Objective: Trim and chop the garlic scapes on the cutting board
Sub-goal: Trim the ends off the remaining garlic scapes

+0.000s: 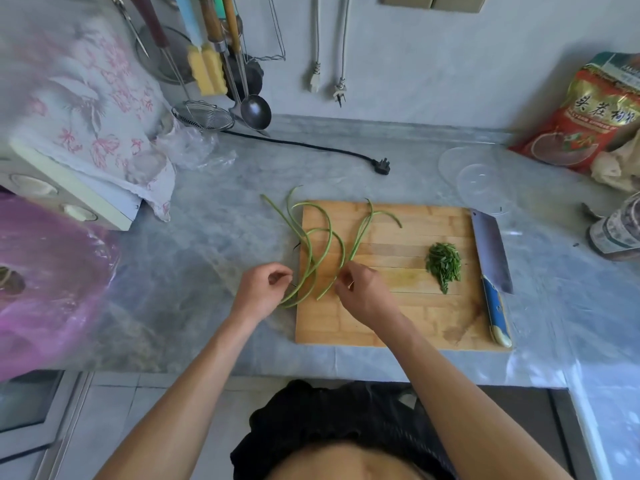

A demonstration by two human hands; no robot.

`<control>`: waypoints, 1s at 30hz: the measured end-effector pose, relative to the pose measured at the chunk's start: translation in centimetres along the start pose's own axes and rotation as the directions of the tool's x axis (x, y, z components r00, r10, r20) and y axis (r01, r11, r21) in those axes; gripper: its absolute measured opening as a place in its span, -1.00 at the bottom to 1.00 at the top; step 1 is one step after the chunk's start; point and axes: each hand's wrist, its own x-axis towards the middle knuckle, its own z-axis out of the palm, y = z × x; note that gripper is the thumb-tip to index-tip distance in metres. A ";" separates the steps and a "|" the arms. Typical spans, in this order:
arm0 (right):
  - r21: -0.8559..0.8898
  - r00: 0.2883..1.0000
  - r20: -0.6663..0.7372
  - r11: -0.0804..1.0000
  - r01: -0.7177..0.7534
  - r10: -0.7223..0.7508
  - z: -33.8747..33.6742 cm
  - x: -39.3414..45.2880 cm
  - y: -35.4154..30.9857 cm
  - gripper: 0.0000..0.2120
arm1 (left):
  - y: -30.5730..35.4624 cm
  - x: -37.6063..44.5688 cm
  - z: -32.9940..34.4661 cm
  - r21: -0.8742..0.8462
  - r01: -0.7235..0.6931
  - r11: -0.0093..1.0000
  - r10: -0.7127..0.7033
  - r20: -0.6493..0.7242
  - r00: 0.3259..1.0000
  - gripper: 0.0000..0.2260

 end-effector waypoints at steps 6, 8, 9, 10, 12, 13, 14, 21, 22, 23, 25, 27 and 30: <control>0.006 1.000 -0.001 1.000 -0.012 0.012 0.8 0.2 -0.9 -0.88 | -0.4 1.7 -2.2 0.310 -0.107 0.945 0.000 0.326 0.945 -0.89; 0.015 1.000 -0.003 1.000 -0.021 0.021 1.0 0.3 -1.4 -0.88 | -0.9 1.8 -2.4 0.346 -0.155 0.925 -0.005 0.421 0.907 -0.91; 0.018 1.000 -0.003 0.999 -0.028 0.028 1.0 0.4 -1.6 -0.88 | -1.1 1.7 -2.3 0.314 -0.170 0.934 0.018 0.435 0.900 -0.94; 0.028 0.999 -0.006 0.999 -0.040 0.040 1.2 0.5 -1.8 -0.88 | -1.2 1.7 -2.3 0.251 -0.153 0.956 0.039 0.410 0.911 -0.95; 0.047 0.999 -0.013 0.998 -0.045 0.045 1.3 0.5 -1.9 -0.88 | -0.6 1.6 -2.6 -0.045 0.040 0.998 -0.028 0.238 0.971 -0.94; 0.050 0.999 -0.017 0.998 -0.039 0.039 1.3 0.5 -2.0 -0.88 | -0.1 1.8 -3.0 -0.273 0.177 0.946 -0.132 0.174 0.976 -0.94; 0.052 0.999 -0.015 0.998 -0.030 0.031 1.5 0.5 -2.1 -0.88 | 0.4 2.0 -3.4 -0.470 0.286 0.835 -0.236 0.165 0.958 -0.95; 0.185 0.993 0.099 0.982 0.047 -0.067 1.6 1.0 -3.7 -0.78 | 3.3 2.6 -4.8 -0.769 0.399 0.500 -0.311 0.270 0.911 -0.96; 0.189 0.991 0.104 0.980 0.057 -0.078 1.6 1.2 -3.9 -0.76 | 3.7 2.7 -4.8 -0.778 0.394 0.490 -0.307 0.269 0.913 -0.95; 0.184 0.992 0.095 0.981 0.067 -0.086 1.8 1.4 -3.9 -0.75 | 3.9 2.9 -4.7 -0.789 0.389 0.475 -0.307 0.265 0.914 -0.94; 0.168 0.995 0.035 0.982 0.084 -0.091 1.8 1.9 -3.8 -0.78 | 4.6 3.1 -4.8 -0.798 0.388 0.461 -0.308 0.266 0.913 -0.94; 0.144 0.991 -0.030 0.980 0.134 -0.131 1.5 2.5 -3.8 -0.87 | 5.0 3.2 -4.9 -0.809 0.387 0.443 -0.306 0.269 0.913 -0.93; 0.091 0.974 -0.055 0.971 0.223 -0.219 1.2 3.3 -3.6 -0.94 | 4.3 3.3 -4.9 -0.711 0.316 0.629 -0.325 0.128 0.937 -0.91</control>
